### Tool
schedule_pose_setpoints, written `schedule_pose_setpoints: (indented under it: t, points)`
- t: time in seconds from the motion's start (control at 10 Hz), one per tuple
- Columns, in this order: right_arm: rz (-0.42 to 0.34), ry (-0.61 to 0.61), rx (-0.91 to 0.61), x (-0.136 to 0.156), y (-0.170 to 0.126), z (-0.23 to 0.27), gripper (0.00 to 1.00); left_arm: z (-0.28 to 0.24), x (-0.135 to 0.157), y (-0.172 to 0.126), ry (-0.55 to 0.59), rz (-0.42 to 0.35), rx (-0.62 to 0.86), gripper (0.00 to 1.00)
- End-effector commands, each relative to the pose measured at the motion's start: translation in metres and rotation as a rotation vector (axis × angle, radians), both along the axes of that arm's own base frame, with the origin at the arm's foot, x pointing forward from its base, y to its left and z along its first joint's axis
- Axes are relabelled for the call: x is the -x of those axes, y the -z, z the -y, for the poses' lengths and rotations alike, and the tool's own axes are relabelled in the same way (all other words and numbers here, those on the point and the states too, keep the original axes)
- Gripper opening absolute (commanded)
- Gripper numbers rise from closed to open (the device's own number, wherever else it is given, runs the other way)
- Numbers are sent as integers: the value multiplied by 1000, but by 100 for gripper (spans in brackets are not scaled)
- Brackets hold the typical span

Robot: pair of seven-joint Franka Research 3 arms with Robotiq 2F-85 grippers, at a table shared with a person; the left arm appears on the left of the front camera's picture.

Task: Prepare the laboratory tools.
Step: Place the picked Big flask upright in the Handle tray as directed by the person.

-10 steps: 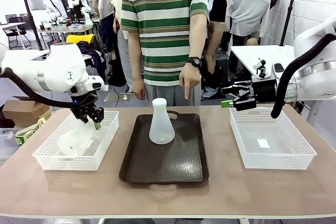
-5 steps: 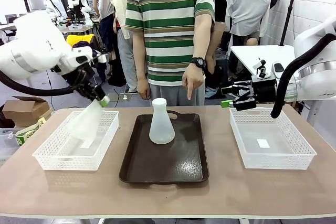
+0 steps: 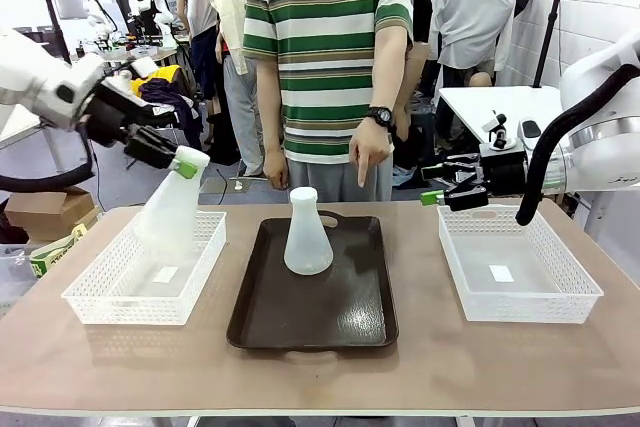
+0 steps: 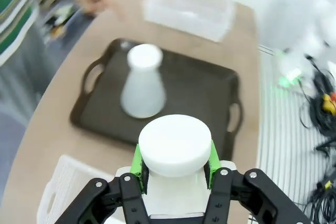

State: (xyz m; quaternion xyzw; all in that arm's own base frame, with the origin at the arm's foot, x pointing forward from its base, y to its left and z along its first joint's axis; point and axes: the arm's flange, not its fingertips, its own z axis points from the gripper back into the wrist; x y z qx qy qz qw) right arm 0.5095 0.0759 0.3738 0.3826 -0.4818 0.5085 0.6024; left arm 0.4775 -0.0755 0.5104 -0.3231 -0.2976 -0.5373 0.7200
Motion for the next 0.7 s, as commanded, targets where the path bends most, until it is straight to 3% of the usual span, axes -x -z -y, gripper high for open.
schedule_pose_setpoints:
  t: [0.0,0.1,0.4,0.5,0.6]
  points:
    - [-8,1,10,1,0,0,100,-15,-9,14,36,-74,77,0]
    - [-8,1,10,1,0,0,100,0,0,0,0,0,0,0]
    - [-8,1,10,1,0,0,100,-9,1,8,37,-13,33,0]
    - [-8,1,10,1,0,0,100,12,1,27,244,5,159,0]
    - [-8,1,10,1,0,0,100,31,4,42,363,29,248,0]
